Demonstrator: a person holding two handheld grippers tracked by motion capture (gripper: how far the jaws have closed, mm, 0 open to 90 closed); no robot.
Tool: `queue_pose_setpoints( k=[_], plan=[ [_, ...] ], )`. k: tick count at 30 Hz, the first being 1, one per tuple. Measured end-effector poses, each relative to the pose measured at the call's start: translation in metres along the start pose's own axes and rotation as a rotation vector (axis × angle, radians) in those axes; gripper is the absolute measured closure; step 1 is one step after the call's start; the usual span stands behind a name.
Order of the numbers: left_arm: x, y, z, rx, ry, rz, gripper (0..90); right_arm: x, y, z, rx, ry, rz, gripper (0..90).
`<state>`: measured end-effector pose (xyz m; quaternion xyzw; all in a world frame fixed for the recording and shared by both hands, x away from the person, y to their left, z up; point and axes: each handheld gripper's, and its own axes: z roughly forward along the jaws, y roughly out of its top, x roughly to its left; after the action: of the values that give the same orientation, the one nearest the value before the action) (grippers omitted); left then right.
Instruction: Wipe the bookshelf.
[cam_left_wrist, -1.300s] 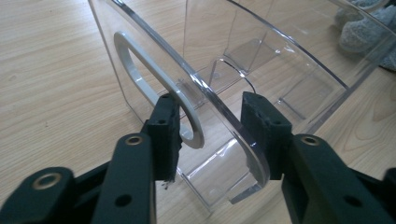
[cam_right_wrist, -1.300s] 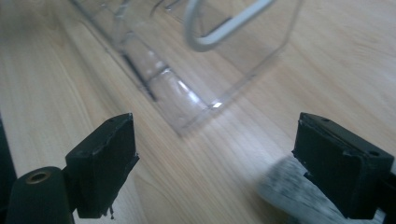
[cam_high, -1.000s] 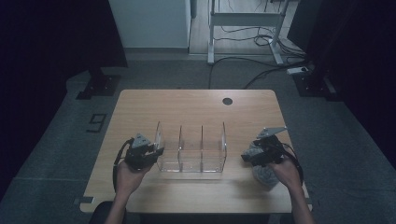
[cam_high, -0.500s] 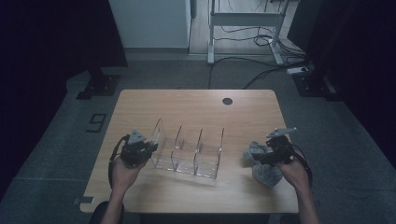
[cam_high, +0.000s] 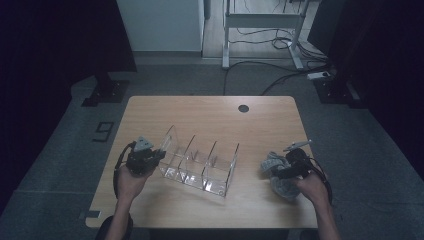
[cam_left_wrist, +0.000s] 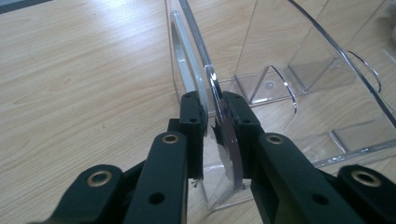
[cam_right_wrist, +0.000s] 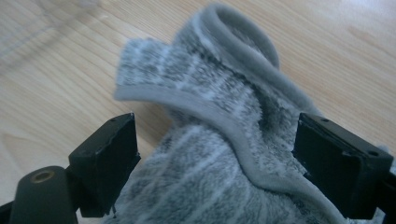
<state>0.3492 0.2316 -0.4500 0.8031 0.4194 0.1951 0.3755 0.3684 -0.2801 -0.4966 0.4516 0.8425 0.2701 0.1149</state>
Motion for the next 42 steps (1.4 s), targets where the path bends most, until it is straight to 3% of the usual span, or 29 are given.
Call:
queue_pose_setpoints(
  k=[6, 13, 20, 25, 31, 34, 42],
  plan=[
    [0.005, 0.0, 0.0, -0.002, -0.002, 0.007, 80.9, -0.006, -0.006, 0.012, 0.046, -0.022, 0.041, 13.1],
    [0.008, -0.002, 0.0, -0.013, -0.011, 0.005, 81.3, -0.013, -0.013, 0.026, 0.116, -0.006, 0.11, 10.1],
    [0.011, -0.003, -0.001, -0.028, -0.034, -0.026, 79.5, -0.004, -0.012, 0.032, 0.16, -0.075, 0.067, 8.8],
    [0.014, -0.005, -0.001, -0.034, -0.043, -0.046, 72.0, -0.002, -0.012, 0.029, 0.155, -0.071, 0.058, 19.4],
    [0.015, -0.008, -0.001, -0.05, -0.05, -0.046, 62.4, 0.001, -0.012, 0.023, 0.144, -0.055, 0.042, 48.4],
    [0.015, -0.008, -0.001, -0.056, -0.046, -0.043, 61.0, 0.002, -0.012, 0.021, 0.147, -0.047, 0.042, 56.4],
    [0.014, -0.008, -0.001, -0.06, -0.025, -0.02, 60.9, 0.004, -0.011, 0.018, 0.127, -0.045, 0.027, 61.1]
  ],
)
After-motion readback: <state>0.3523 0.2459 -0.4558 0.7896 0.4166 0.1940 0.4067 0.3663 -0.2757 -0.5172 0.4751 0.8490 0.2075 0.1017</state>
